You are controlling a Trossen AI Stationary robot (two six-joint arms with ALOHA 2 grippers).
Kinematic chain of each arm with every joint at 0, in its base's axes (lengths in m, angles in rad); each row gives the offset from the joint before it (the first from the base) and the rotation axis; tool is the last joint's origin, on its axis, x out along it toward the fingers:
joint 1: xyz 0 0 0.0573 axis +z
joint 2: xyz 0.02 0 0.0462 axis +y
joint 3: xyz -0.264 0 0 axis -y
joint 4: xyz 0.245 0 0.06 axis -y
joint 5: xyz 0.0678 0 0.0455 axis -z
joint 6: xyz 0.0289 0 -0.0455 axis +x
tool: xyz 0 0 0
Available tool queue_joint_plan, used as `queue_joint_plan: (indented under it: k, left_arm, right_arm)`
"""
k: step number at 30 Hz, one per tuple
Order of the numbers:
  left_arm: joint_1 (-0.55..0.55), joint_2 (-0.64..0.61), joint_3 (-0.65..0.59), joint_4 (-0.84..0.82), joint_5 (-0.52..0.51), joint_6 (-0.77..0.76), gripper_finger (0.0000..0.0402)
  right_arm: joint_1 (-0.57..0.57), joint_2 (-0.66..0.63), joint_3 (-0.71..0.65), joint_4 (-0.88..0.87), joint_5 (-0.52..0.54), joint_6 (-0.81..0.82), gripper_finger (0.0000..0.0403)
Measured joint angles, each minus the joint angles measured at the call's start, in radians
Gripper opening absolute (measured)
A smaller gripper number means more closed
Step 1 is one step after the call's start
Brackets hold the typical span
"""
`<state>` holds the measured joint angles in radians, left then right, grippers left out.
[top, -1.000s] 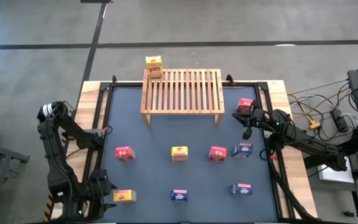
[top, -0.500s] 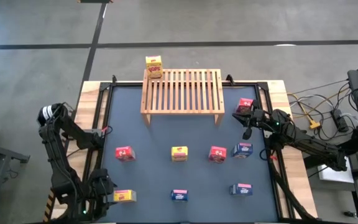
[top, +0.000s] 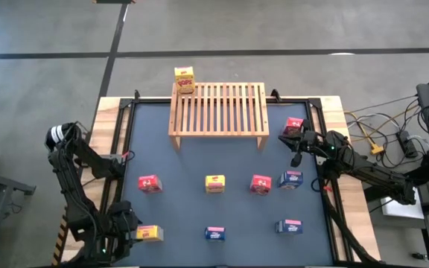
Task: Stack cereal on shelf
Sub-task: Put the bottom yellow cereal box on the shelf aligned with the other yellow cereal box
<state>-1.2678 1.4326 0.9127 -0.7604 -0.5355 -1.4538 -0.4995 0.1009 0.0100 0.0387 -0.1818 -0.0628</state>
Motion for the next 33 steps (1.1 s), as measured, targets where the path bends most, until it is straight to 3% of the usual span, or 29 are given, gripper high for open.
queue_joint_plan:
  k: [16, 25, 33]
  left_arm:
    - [0.000, -0.019, 0.010, 0.009, -0.051, 0.005, 0.0168]
    - [0.000, -0.104, 0.027, 0.003, -0.129, 0.087, 0.0168]
    - [0.050, -0.246, 0.029, -0.047, -0.288, 0.322, 0.0169]
  right_arm:
    - [0.000, 0.000, 0.000, 0.000, 0.000, 0.000, 0.0009]
    - [0.000, 0.000, 0.000, 0.000, 0.000, 0.000, 0.0009]
    - [0.000, 0.000, 0.000, 0.000, 0.000, 0.000, 0.0009]
